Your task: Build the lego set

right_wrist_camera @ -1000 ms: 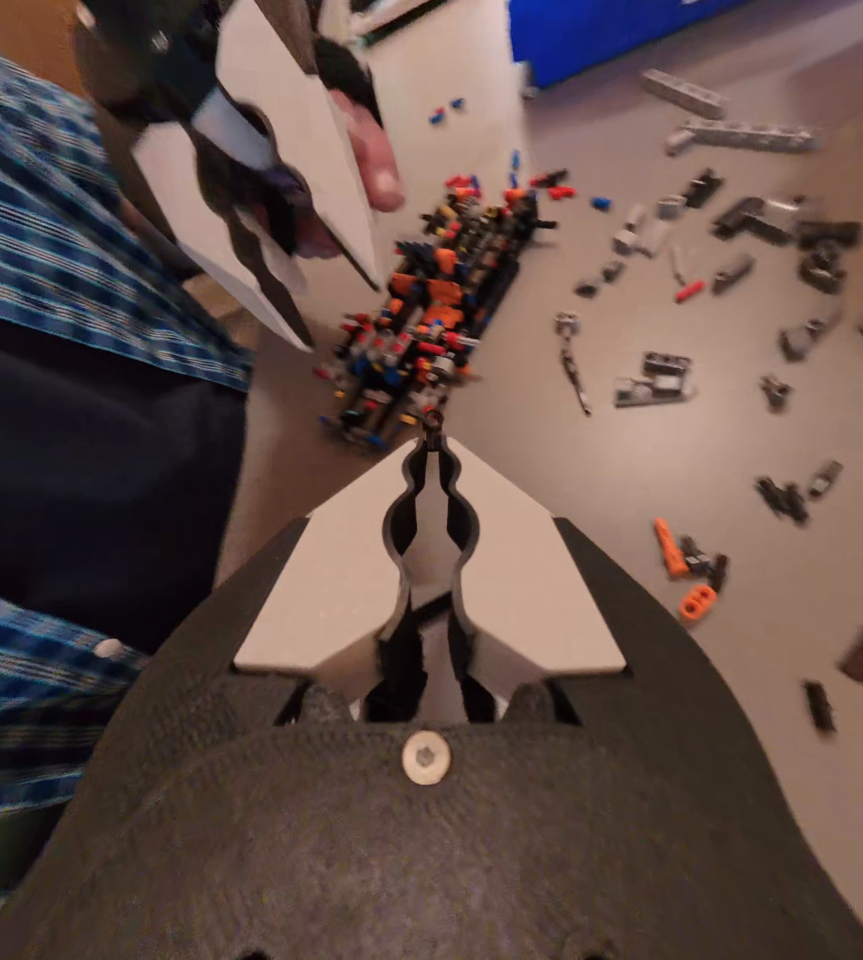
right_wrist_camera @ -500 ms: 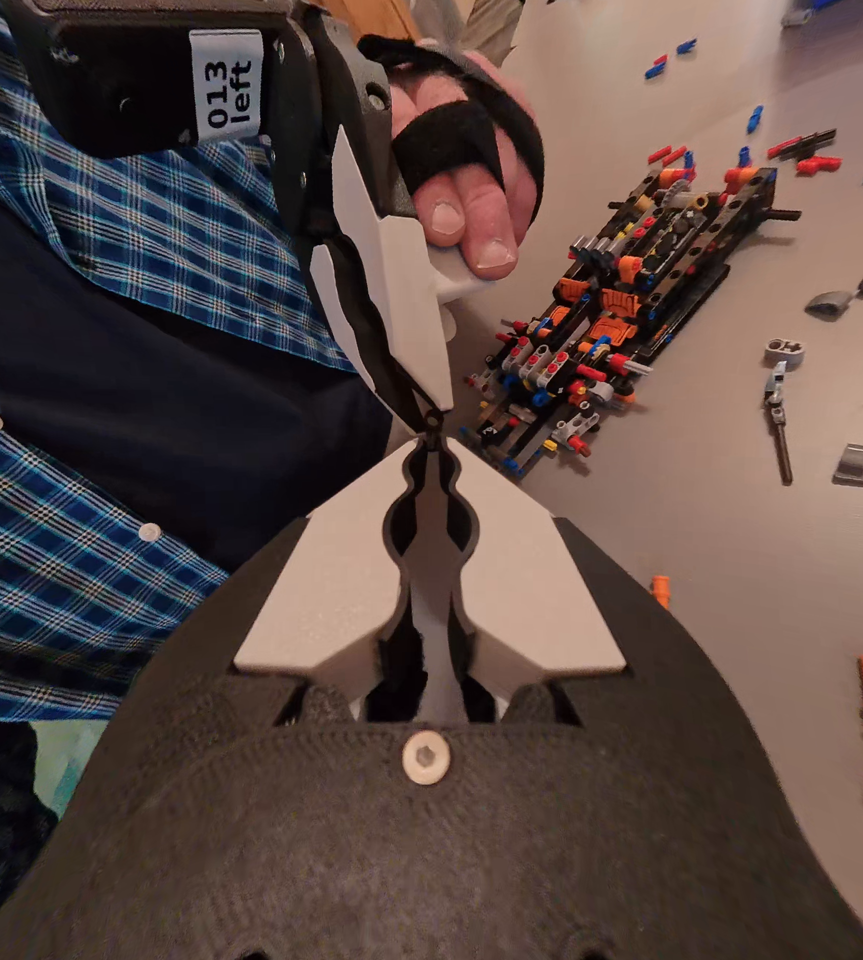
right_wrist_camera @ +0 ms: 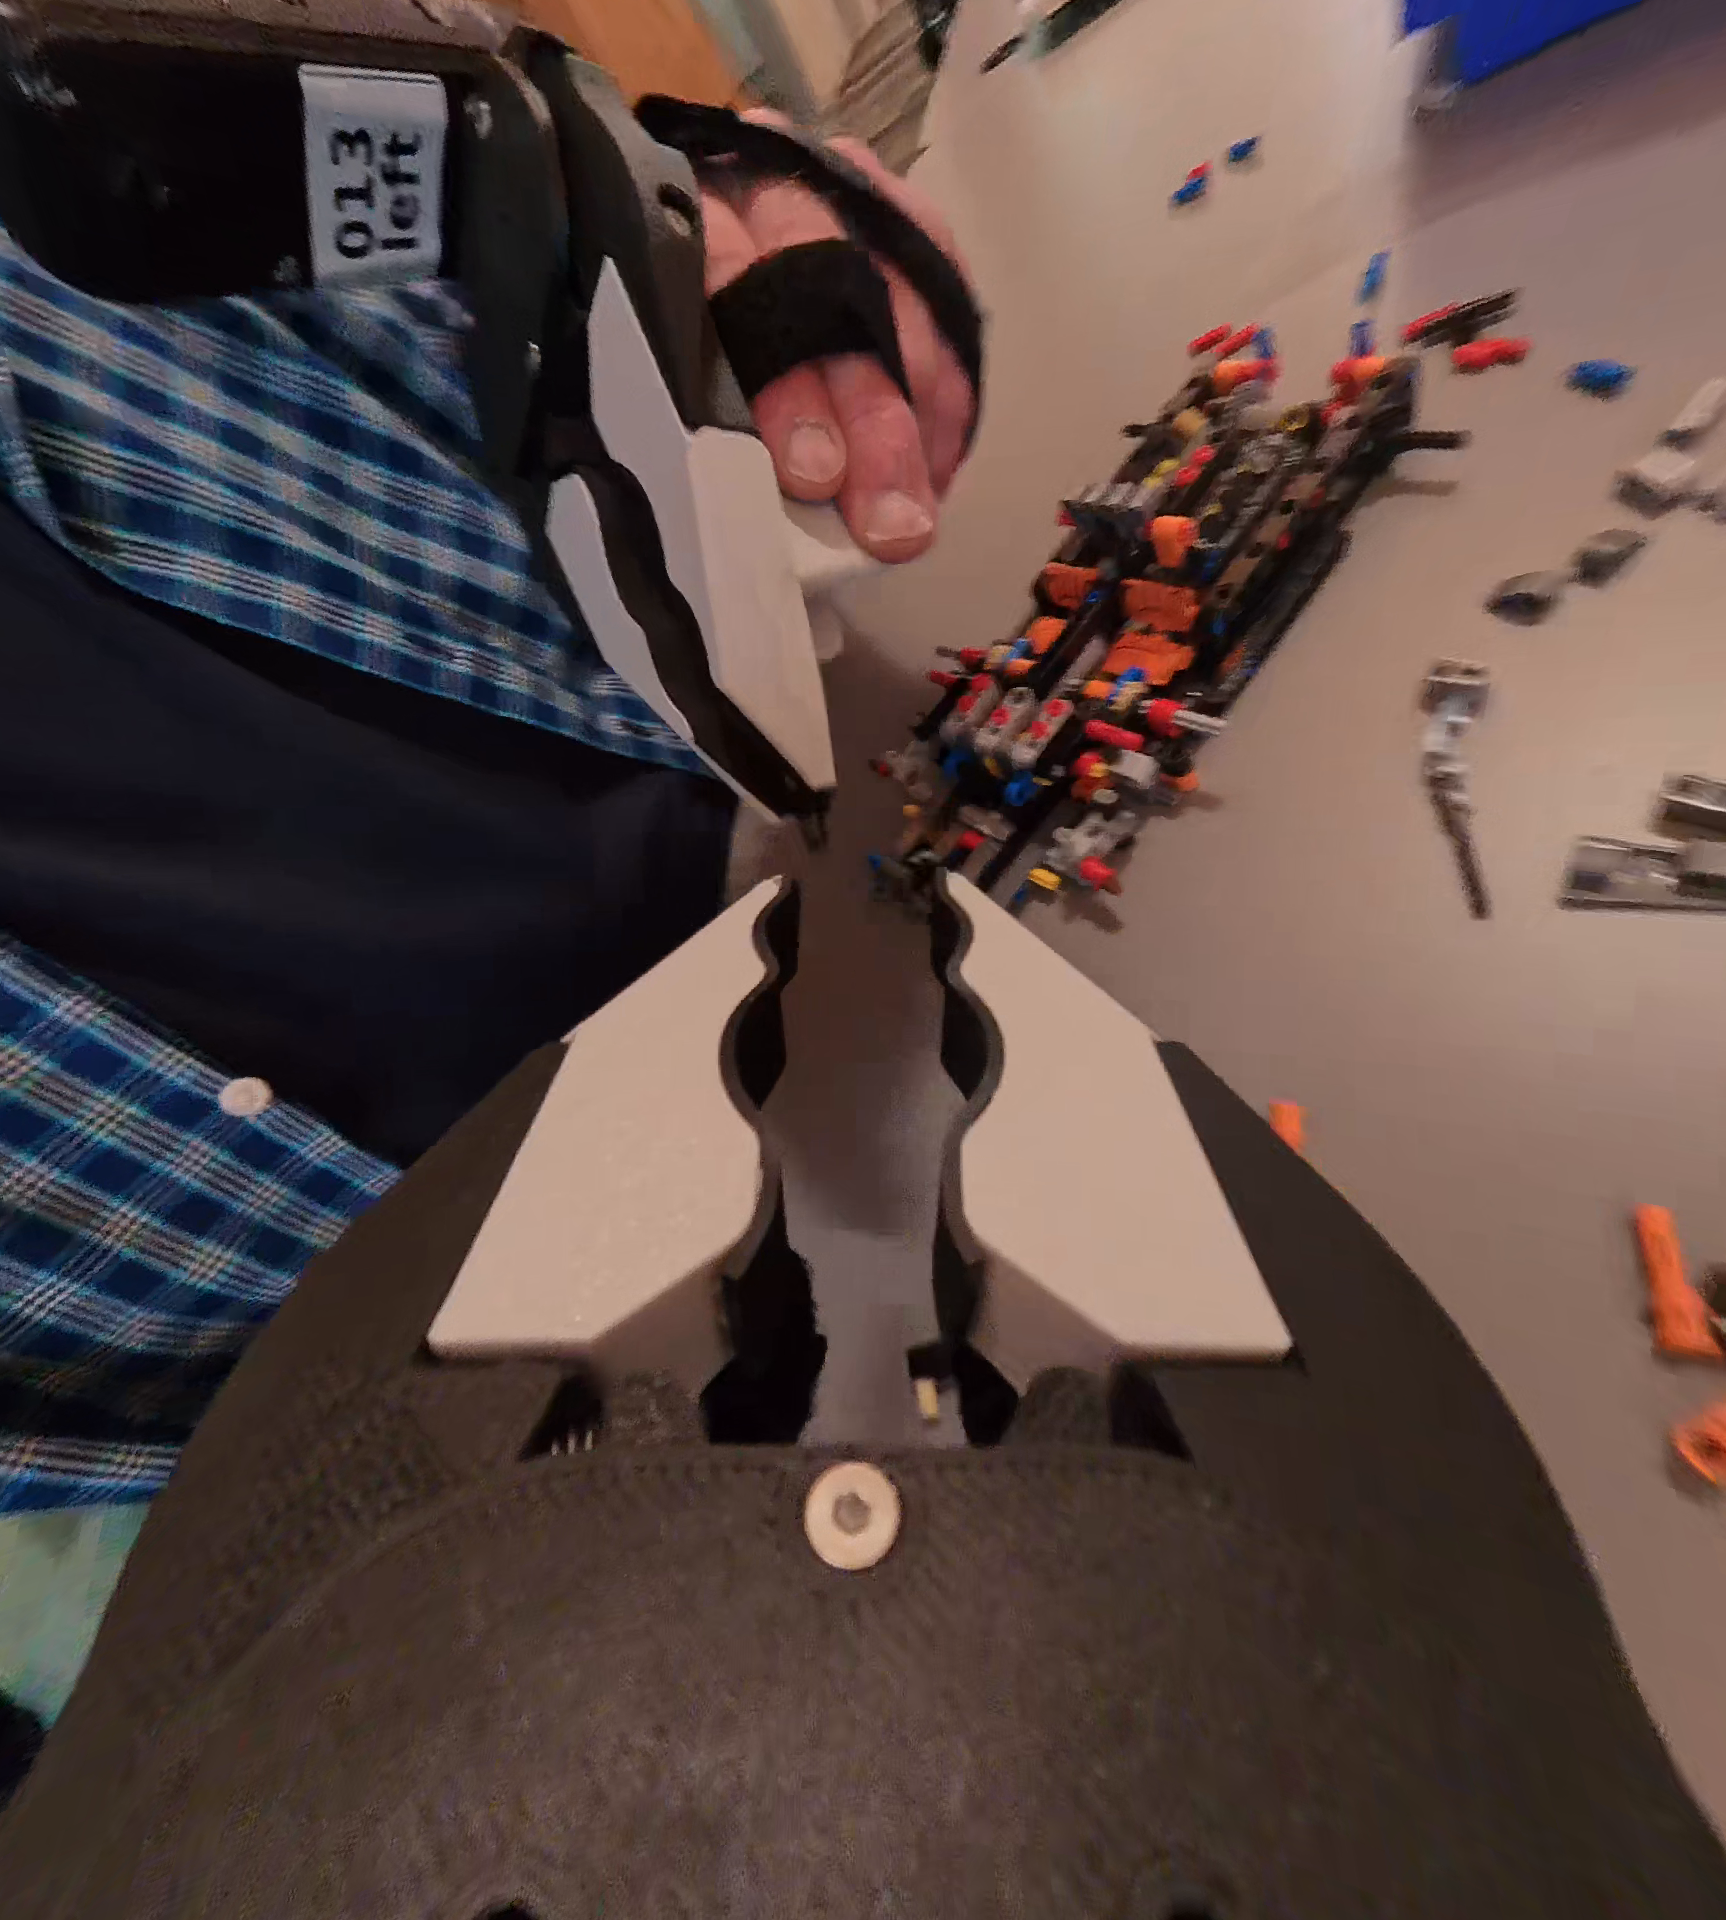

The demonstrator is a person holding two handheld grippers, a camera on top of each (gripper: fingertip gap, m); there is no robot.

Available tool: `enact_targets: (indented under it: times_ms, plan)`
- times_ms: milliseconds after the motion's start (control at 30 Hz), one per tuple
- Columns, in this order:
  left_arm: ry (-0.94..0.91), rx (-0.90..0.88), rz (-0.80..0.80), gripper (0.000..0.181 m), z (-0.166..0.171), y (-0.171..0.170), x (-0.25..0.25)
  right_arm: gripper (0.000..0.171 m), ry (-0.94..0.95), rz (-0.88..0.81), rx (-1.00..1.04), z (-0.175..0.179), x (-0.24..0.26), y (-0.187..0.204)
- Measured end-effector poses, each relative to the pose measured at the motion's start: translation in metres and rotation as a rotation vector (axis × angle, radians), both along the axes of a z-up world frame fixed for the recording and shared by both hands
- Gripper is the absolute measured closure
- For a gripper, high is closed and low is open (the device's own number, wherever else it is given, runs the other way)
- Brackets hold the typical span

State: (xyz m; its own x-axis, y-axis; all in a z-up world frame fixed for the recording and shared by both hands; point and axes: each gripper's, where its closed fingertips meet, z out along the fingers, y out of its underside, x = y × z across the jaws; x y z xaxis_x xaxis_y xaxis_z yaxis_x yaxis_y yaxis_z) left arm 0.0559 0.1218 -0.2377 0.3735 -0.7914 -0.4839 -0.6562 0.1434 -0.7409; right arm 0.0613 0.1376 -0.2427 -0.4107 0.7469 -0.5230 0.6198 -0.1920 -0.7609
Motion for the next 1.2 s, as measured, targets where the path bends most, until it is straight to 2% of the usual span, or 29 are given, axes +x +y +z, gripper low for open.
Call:
enact_targets:
  times_ms: [100,233,433,733,867,1200]
  plan:
    - [-0.065,-0.026,0.058,0.175,0.007,0.001,-0.014,0.152,0.044,-0.162,0.162,-0.002,0.015,0.031]
    - [-0.135,-0.050,0.148,0.174,0.013,0.003,-0.039,0.159,-0.017,-0.344,0.429,-0.023,0.046,0.076]
    - [-0.223,-0.078,0.243,0.174,0.021,0.001,-0.069,0.160,-0.112,-0.485,0.660,-0.042,0.064,0.119]
    - [-0.273,-0.103,0.348,0.174,0.015,-0.005,-0.101,0.159,-0.178,-0.438,0.845,-0.061,0.038,0.148]
    - [-0.283,-0.097,0.376,0.174,0.015,-0.005,-0.112,0.159,-0.226,-0.467,0.916,-0.066,0.038,0.178]
    - [-0.317,-0.112,0.398,0.174,0.009,0.001,-0.124,0.158,-0.312,-0.503,0.898,-0.084,0.045,0.208]
